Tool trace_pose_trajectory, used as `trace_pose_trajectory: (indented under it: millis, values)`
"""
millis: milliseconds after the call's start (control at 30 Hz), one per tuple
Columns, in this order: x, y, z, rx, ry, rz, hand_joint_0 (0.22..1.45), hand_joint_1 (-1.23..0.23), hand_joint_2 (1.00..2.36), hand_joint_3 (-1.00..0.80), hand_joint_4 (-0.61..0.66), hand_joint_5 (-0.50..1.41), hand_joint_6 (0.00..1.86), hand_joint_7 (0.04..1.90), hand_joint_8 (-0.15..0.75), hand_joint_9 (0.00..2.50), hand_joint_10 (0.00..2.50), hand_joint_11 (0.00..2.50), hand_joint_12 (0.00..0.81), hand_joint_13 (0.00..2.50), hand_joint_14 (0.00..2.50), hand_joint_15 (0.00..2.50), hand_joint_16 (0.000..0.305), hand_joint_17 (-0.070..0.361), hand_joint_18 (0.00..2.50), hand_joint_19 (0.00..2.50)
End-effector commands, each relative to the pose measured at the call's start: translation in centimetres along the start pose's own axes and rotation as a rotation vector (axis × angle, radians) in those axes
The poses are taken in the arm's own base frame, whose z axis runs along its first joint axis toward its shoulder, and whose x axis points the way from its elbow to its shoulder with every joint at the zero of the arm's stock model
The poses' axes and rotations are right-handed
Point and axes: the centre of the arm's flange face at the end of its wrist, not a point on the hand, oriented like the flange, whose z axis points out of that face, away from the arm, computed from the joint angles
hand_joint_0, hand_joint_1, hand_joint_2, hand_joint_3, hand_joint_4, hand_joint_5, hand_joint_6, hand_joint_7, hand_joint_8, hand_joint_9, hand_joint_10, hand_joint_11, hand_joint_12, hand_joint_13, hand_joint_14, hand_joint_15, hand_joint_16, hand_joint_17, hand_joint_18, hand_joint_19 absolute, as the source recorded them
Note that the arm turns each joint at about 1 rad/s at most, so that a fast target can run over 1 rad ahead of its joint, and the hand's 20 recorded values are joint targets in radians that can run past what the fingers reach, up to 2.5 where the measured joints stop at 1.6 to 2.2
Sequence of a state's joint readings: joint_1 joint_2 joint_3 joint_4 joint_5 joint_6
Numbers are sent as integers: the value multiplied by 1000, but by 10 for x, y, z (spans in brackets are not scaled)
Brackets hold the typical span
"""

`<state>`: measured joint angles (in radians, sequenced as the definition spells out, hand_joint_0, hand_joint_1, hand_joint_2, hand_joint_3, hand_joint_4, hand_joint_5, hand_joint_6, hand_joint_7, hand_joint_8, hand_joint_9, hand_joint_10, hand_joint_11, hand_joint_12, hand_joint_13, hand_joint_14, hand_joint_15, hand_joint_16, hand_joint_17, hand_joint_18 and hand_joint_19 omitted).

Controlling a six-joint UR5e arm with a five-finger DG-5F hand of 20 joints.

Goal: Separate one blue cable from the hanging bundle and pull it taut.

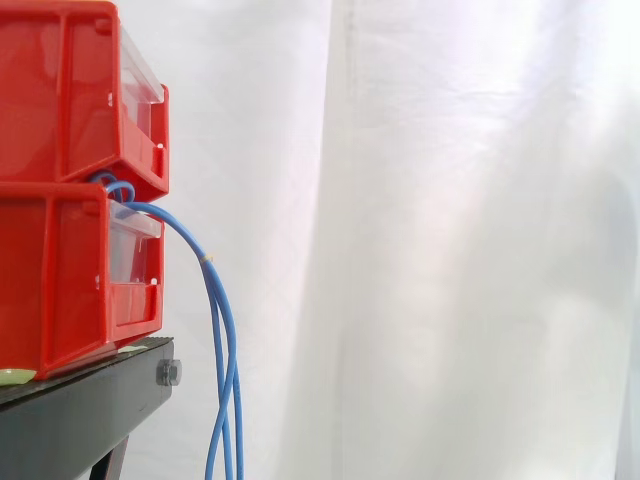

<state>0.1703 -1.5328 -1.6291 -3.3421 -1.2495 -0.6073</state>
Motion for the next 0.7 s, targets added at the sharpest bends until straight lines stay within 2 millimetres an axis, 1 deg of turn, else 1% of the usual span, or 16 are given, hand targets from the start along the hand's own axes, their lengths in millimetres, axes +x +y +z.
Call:
trace_pose_trajectory:
  millis: [0,133,300,400,433,567,667]
  values:
    - [0,0,1,-1,-1,11,339,-383,1000,-500,135,-234,502,668,343,819,5,139,387,794,5,122,97,219,1138,137]
    - [-1,-1,0,3,-4,2,322,-357,1000,-500,143,-241,502,665,376,855,3,83,415,810,3,88,99,223,1228,152]
    - [-2,-3,-1,16,-3,12,317,-345,1000,-500,152,-248,502,659,388,858,1,51,427,780,2,62,99,222,1236,157]
    - [-8,-6,1,24,-42,58,316,-339,1000,-500,153,-250,502,659,392,916,3,78,428,780,0,50,97,219,1218,159]
    - [-13,-9,1,39,-79,79,316,-338,1000,-500,153,-250,502,661,394,922,5,77,429,780,2,52,97,218,1219,156]
    - [-21,-16,0,90,-156,84,316,-335,1000,-500,153,-250,502,659,398,937,4,83,429,778,1,52,96,216,1202,158]
    - [-22,-16,1,92,-162,69,318,-332,1000,-500,154,-250,502,656,395,920,1,76,429,770,0,52,96,216,1194,160]
